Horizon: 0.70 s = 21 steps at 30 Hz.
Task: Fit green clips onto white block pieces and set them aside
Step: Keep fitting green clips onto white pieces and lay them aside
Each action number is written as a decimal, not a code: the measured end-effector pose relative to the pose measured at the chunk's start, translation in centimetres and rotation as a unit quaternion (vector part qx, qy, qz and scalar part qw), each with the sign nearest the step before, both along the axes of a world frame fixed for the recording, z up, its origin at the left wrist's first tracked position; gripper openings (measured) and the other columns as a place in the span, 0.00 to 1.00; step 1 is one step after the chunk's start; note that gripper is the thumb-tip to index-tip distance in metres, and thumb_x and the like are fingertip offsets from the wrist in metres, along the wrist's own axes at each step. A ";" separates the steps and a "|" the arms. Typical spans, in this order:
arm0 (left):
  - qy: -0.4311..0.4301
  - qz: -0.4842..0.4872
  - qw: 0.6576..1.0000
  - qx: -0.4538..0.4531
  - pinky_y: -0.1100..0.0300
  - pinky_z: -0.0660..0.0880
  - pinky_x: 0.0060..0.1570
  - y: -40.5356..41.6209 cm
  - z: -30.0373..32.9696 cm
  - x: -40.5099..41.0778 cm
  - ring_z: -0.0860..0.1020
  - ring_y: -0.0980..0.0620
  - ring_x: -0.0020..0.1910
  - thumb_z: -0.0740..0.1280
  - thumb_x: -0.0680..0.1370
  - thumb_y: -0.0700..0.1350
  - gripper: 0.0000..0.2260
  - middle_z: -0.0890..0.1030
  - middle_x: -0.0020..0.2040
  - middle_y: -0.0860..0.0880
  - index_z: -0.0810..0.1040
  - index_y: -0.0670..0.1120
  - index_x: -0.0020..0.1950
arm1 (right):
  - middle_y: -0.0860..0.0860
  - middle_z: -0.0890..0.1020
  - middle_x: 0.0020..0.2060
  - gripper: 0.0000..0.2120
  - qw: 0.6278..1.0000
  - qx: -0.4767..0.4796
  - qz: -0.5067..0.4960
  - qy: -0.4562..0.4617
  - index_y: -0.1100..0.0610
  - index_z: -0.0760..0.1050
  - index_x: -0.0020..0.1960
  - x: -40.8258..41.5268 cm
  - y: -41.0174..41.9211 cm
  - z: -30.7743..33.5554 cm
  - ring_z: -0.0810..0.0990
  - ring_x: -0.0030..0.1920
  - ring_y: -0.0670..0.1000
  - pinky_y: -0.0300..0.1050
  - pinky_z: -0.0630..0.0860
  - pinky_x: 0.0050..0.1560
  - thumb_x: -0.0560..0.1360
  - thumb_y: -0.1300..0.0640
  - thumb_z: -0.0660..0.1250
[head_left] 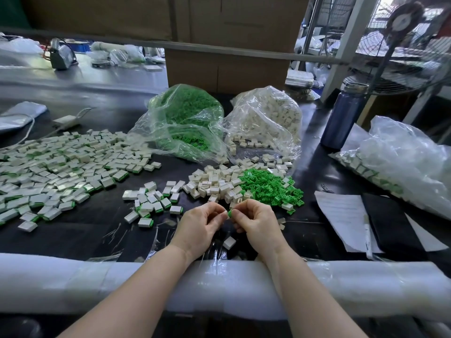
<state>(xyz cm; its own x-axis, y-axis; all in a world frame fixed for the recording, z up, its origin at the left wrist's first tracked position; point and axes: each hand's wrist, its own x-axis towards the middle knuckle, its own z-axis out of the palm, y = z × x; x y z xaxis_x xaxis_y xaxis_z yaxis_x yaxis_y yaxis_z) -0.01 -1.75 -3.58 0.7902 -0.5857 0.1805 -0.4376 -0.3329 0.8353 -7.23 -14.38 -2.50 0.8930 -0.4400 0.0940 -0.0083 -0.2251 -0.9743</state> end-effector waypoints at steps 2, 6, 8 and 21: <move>-0.003 0.004 1.000 0.002 0.63 0.76 0.45 0.0 0.0 0.0 0.80 0.55 0.41 0.67 0.76 0.45 0.02 0.82 0.40 0.53 0.79 0.50 0.47 | 0.50 0.79 0.32 0.07 1.000 -0.001 0.000 0.000 0.57 0.75 0.39 0.0 0.0 0.0 0.77 0.28 0.39 0.33 0.74 0.32 0.75 0.66 0.66; -0.001 0.005 1.000 0.003 0.67 0.75 0.43 0.0 0.1 0.0 0.80 0.55 0.41 0.67 0.76 0.45 0.03 0.82 0.39 0.53 0.78 0.52 0.45 | 0.49 0.80 0.32 0.07 1.000 0.002 0.001 0.002 0.58 0.75 0.40 0.0 0.0 -0.1 0.77 0.28 0.39 0.32 0.74 0.32 0.75 0.66 0.66; 0.009 0.009 1.000 -0.001 0.68 0.74 0.42 -0.1 0.2 0.0 0.79 0.55 0.41 0.68 0.76 0.44 0.04 0.82 0.39 0.52 0.78 0.54 0.44 | 0.50 0.80 0.32 0.07 1.000 -0.001 0.001 0.002 0.58 0.75 0.40 0.0 0.0 -0.1 0.77 0.29 0.39 0.33 0.75 0.33 0.75 0.66 0.66; 0.050 -0.013 0.998 -0.036 0.62 0.75 0.53 -1.3 1.3 0.4 0.80 0.53 0.48 0.69 0.74 0.40 0.07 0.83 0.46 0.48 0.82 0.43 0.51 | 0.51 0.80 0.34 0.08 0.997 -0.058 -0.053 -0.023 0.54 0.75 0.39 0.5 -0.5 -0.6 0.76 0.34 0.49 0.47 0.76 0.40 0.75 0.64 0.67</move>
